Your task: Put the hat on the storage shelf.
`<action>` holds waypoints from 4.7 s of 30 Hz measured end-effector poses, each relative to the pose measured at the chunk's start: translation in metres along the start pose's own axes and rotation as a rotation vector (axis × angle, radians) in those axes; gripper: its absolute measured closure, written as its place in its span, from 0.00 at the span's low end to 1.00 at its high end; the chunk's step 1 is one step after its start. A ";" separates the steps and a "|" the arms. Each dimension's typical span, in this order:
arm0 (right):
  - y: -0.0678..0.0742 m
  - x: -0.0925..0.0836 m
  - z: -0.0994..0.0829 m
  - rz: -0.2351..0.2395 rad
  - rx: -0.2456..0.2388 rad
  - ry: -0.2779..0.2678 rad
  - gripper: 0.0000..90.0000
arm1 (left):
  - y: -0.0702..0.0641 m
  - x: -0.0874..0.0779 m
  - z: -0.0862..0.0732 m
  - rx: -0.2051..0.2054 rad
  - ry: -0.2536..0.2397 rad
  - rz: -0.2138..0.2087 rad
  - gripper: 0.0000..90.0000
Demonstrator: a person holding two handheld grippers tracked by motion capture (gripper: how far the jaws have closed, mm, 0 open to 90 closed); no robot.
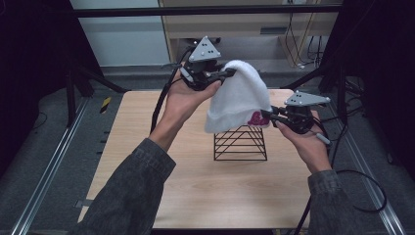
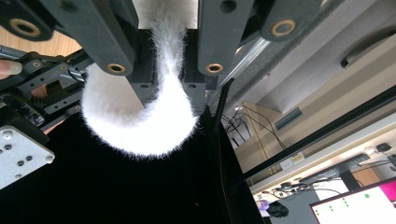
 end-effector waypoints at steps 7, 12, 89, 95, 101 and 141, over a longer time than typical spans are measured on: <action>-0.001 -0.009 0.002 0.007 0.011 -0.021 0.81 | -0.001 0.001 0.003 -0.018 -0.011 -0.002 0.89; 0.000 -0.014 0.002 0.021 0.022 -0.037 0.81 | -0.001 0.002 0.003 -0.027 -0.012 -0.004 0.89; -0.005 -0.003 -0.079 -0.006 0.068 0.118 0.79 | -0.044 0.042 -0.058 0.057 0.131 -0.076 0.88; -0.005 0.001 -0.084 -0.010 0.067 0.149 0.79 | -0.048 0.045 -0.067 0.048 0.143 -0.090 0.88; -0.005 0.003 -0.091 -0.010 0.080 0.152 0.79 | -0.051 0.046 -0.070 0.046 0.148 -0.098 0.88; 0.004 0.001 -0.107 -0.039 0.120 0.152 0.58 | -0.060 0.050 -0.122 0.041 0.290 -0.130 0.77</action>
Point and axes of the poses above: each handheld gripper's, and its own axes: x roughly forward along the jaws, z roughly out of its top, y roughly to its left, the point moved 7 cm from there along x, roughly forward along the jaws, and after that the axes turned 14 degrees about z, right-handed, at the moved point
